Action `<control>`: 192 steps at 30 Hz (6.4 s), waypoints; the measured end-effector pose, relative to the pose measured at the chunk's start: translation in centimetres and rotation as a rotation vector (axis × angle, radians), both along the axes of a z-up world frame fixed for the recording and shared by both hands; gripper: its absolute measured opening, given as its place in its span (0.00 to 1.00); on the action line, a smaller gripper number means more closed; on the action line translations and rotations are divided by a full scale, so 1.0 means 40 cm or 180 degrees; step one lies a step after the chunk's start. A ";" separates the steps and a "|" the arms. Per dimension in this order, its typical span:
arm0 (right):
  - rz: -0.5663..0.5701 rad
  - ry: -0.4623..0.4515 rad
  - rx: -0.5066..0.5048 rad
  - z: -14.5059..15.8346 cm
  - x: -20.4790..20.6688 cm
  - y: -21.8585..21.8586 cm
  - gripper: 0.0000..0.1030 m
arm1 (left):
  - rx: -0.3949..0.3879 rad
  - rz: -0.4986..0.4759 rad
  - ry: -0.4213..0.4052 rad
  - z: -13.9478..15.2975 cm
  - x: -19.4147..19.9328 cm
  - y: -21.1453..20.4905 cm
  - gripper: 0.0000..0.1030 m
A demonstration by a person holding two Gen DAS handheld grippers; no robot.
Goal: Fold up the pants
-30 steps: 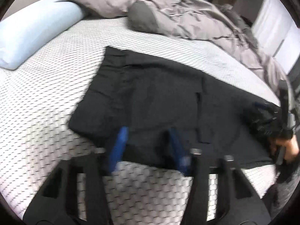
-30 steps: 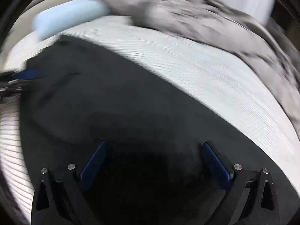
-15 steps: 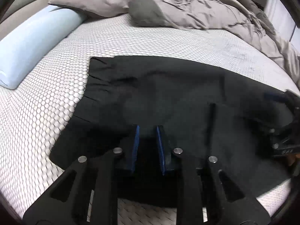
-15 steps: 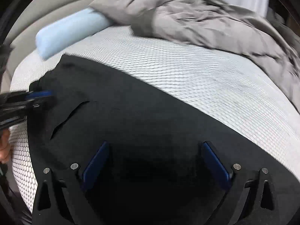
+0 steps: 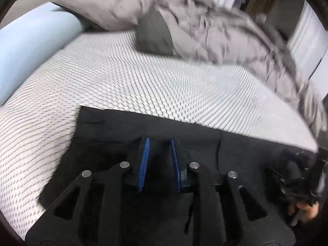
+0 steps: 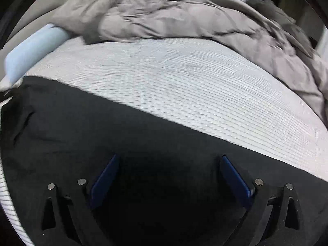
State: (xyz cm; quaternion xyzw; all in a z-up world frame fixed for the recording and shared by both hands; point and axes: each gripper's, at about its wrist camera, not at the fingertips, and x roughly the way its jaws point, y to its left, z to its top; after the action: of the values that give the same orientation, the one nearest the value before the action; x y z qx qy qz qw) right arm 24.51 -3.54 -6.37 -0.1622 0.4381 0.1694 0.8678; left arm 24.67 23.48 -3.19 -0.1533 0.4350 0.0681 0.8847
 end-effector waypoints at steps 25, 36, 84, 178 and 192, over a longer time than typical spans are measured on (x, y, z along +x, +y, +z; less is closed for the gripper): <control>-0.0604 -0.0167 0.0208 0.076 -0.299 -0.590 0.97 | 0.0032 -0.1313 -0.0526 0.097 -0.228 -0.581 0.99; -0.1309 -0.0363 -0.0546 0.048 -0.408 -0.848 0.97 | 0.0486 -0.2028 0.0027 -0.036 -0.199 -0.770 1.00; -0.0126 -0.0692 0.1460 0.315 -0.278 -0.504 0.19 | 0.0088 -0.1294 -0.0171 0.050 -0.171 -0.569 0.99; 0.0199 0.0599 0.1743 0.133 -0.425 -0.664 0.47 | -0.0444 -0.2544 -0.0253 0.147 -0.238 -1.021 0.44; -0.0408 0.0694 0.1745 0.050 -0.176 -0.577 0.32 | 0.0493 -0.2988 -0.0288 0.054 -0.368 -1.137 0.65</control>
State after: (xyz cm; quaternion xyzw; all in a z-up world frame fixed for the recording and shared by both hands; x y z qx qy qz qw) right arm 17.47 -26.61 -4.36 0.1252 0.4760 0.2426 0.8360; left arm 9.93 -22.02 -1.05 0.1235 0.4120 -0.3134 0.8466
